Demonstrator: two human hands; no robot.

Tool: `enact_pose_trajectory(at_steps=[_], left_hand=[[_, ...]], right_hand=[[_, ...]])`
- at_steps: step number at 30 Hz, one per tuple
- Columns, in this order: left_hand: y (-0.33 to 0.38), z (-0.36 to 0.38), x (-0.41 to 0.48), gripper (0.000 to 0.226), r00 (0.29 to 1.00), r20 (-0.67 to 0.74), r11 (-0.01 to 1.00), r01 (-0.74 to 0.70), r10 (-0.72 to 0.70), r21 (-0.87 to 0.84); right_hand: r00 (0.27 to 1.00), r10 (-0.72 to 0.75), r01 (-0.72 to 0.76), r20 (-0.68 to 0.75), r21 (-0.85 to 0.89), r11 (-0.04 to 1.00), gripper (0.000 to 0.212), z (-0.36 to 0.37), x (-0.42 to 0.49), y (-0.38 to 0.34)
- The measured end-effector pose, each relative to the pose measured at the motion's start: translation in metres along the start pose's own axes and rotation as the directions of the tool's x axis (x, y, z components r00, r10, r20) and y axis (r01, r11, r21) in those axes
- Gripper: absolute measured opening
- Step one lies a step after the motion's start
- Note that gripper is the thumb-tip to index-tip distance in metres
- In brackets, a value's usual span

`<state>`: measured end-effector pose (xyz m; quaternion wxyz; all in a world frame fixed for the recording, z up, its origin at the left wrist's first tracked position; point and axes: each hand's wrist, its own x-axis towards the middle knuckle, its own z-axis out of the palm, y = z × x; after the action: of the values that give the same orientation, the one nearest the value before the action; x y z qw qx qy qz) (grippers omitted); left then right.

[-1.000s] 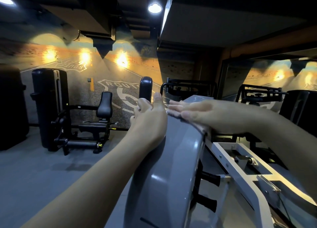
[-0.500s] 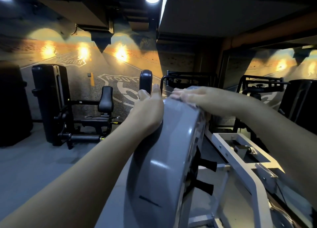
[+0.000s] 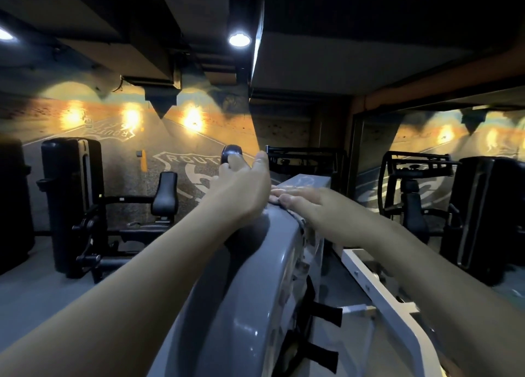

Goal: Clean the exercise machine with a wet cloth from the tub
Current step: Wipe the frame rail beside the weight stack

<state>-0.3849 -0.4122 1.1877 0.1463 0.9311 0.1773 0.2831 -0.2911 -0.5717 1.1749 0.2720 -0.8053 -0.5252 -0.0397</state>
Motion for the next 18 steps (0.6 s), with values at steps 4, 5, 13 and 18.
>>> enact_pose_trajectory(at_steps=[4,5,13,18], left_hand=[[0.008,0.007,-0.005,0.054,0.991,0.079,0.992,0.113,-0.109,-0.053],[0.009,0.009,-0.006,0.057,0.988,0.11,0.992,0.117,-0.112,-0.049],[0.014,0.008,-0.012,0.067,0.974,0.153,0.982,0.179,-0.169,-0.053],[0.015,0.006,-0.013,0.064,0.962,0.184,0.973,0.218,-0.202,-0.071]], right_hand=[[0.993,0.11,-0.107,0.042,-0.056,0.993,0.048,-0.017,0.036,0.052],[0.989,0.142,-0.139,0.043,-0.078,0.987,0.049,-0.02,0.046,0.063],[0.914,0.389,-0.367,0.11,-0.177,0.913,0.058,-0.042,0.123,0.114],[0.91,0.408,-0.364,0.079,-0.322,0.874,0.055,-0.043,0.145,0.137]])
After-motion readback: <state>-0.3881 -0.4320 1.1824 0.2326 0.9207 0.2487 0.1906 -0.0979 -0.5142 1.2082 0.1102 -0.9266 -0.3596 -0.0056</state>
